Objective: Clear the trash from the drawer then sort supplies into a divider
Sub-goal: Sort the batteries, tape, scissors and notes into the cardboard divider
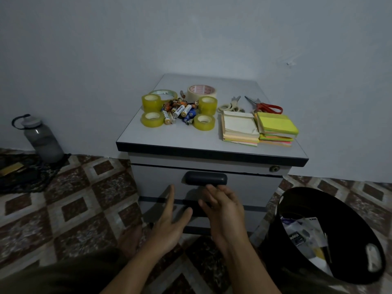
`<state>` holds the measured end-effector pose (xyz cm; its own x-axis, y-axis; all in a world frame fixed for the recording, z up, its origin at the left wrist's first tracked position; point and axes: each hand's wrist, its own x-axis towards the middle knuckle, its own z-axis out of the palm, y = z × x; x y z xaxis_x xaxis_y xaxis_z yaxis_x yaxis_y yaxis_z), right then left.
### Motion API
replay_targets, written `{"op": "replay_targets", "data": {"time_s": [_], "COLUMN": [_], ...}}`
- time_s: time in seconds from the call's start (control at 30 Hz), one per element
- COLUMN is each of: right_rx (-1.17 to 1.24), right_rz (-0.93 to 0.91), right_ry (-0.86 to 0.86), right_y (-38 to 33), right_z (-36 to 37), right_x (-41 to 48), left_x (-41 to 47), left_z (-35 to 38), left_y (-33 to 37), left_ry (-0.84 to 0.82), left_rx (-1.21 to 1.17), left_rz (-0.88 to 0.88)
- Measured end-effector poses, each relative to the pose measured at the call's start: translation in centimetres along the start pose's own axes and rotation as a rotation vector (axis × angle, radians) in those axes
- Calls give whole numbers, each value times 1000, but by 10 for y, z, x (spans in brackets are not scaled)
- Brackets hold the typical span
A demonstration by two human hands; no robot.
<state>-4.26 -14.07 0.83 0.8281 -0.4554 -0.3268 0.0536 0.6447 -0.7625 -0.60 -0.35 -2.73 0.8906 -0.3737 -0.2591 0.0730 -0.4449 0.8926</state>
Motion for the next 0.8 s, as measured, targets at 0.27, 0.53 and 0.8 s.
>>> {"op": "replay_targets", "data": {"time_s": [0.27,0.53,0.8], "right_rx": [135,118,-361], "right_rz": [24,4,-159], "right_ry": [-44,-45,78], "right_y": [1,4,3], "right_z": [6,3,-8], "right_x": [3,-2,-17], "left_x": [4,1,-13], "left_z": [-7,-12,-15], "left_y": [-5,-7,-18], "left_ry": [-9,-46,297], "left_rx": [-48,104,100], "left_rz": [1,-9,189]}}
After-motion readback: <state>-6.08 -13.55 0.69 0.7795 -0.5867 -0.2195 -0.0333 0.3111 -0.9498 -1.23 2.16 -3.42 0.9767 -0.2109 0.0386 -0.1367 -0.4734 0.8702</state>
